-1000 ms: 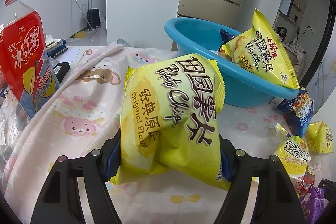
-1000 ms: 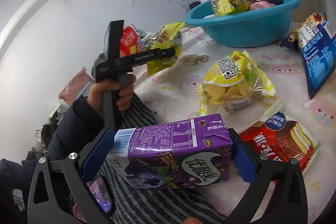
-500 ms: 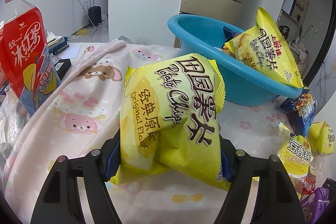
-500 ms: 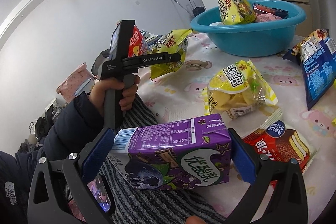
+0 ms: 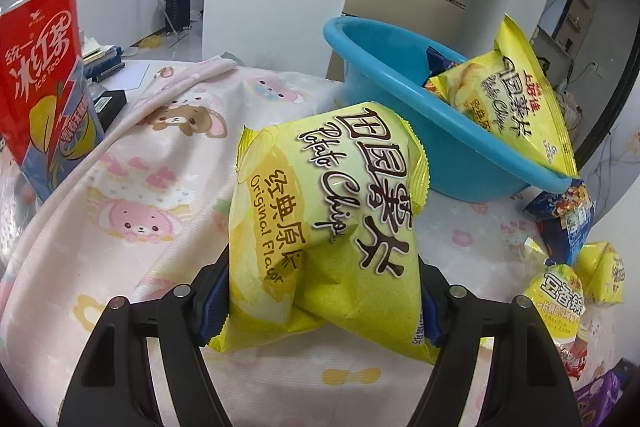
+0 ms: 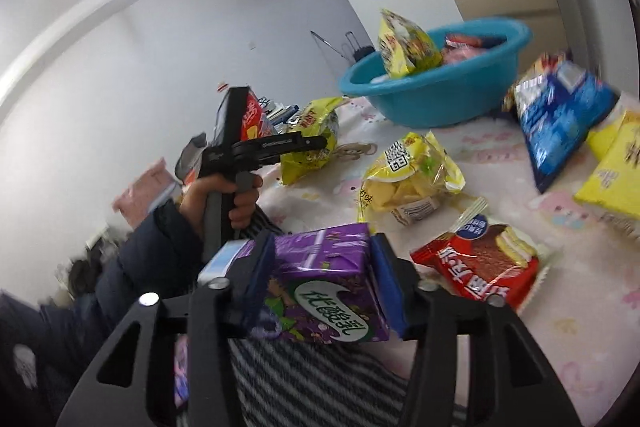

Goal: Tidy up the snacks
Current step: 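Hold the chip bag in the left tool while the right tool grasps the purple juice box, then carry both items over the blue basin while the right tool releases the juice box inside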

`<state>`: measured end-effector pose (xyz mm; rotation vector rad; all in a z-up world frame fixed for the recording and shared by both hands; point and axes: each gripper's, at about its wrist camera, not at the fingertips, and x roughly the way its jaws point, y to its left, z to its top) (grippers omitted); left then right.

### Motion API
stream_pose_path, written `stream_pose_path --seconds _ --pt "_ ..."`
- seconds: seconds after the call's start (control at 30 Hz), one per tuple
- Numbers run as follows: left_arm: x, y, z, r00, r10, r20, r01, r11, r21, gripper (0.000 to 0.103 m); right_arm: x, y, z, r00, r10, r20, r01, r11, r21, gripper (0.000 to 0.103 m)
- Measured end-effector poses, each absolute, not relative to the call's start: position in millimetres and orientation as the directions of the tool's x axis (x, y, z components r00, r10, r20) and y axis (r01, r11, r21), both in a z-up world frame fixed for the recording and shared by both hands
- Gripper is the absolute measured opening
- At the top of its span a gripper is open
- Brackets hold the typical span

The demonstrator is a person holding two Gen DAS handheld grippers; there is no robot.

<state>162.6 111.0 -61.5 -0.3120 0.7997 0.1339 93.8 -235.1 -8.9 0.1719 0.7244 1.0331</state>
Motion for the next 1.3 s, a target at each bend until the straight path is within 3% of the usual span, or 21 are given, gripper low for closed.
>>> stream_pose_path --seconds 0.07,0.1,0.23,0.37,0.6,0.8,0.93,1.13,1.17,1.2,1.3 --pt "163.3 107.9 -61.1 0.69 0.002 -0.724 -0.227 0.95 -0.214 0.076 88.1 -225.0 -4.4 0.315 0.8 -0.511 -0.766 0.532 0.361 0.102" --pt "163.5 106.6 -60.9 0.69 0.002 -0.724 -0.223 0.952 -0.21 0.076 87.4 -214.3 -2.7 0.303 0.781 -0.546 -0.798 0.521 0.302 0.103" --pt "163.1 105.9 -59.5 0.693 0.004 -0.721 -0.222 0.952 -0.209 0.076 85.4 -167.5 -0.7 0.288 0.678 -0.676 -0.897 0.437 0.057 0.103" --pt "163.9 106.4 -60.1 0.691 -0.001 -0.723 -0.222 0.951 -0.213 0.076 91.7 -130.0 -10.4 0.266 0.609 -0.747 -0.938 0.341 -0.056 0.103" --pt "162.8 103.6 -57.4 0.697 -0.016 -0.717 -0.209 0.952 -0.224 0.076 113.1 -127.4 -25.4 0.174 0.626 -0.76 -0.933 0.352 0.076 0.103" --pt "163.0 100.3 -55.9 0.7 -0.013 -0.714 -0.203 0.955 -0.216 0.076 98.1 -142.1 -17.3 0.179 0.569 -0.802 -0.959 0.284 -0.012 0.103" --pt "161.6 102.6 -55.0 0.703 -0.013 -0.711 -0.208 0.952 -0.224 0.076 80.2 -125.9 -24.9 0.221 0.478 -0.85 -0.972 0.18 -0.151 0.103" --pt "156.0 104.8 -47.3 0.724 0.025 -0.689 -0.229 0.951 -0.206 0.076 91.3 -113.4 -28.7 0.254 0.441 -0.861 -0.96 0.221 -0.169 0.103" --pt "153.5 104.6 -43.6 0.736 0.033 -0.677 -0.229 0.952 -0.202 0.076 90.9 -112.5 -29.7 0.249 0.448 -0.859 -0.962 0.221 -0.164 0.098" --pt "150.0 104.0 -38.0 0.751 0.041 -0.659 -0.226 0.954 -0.198 0.076 89.4 -112.2 -31.4 0.241 0.455 -0.857 -0.964 0.215 -0.157 0.085" --pt "141.9 100.6 -24.3 0.784 0.088 -0.614 -0.235 0.958 -0.162 0.076 83.4 -113.8 -32.8 0.266 0.473 -0.84 -0.958 0.231 -0.173 0.077"
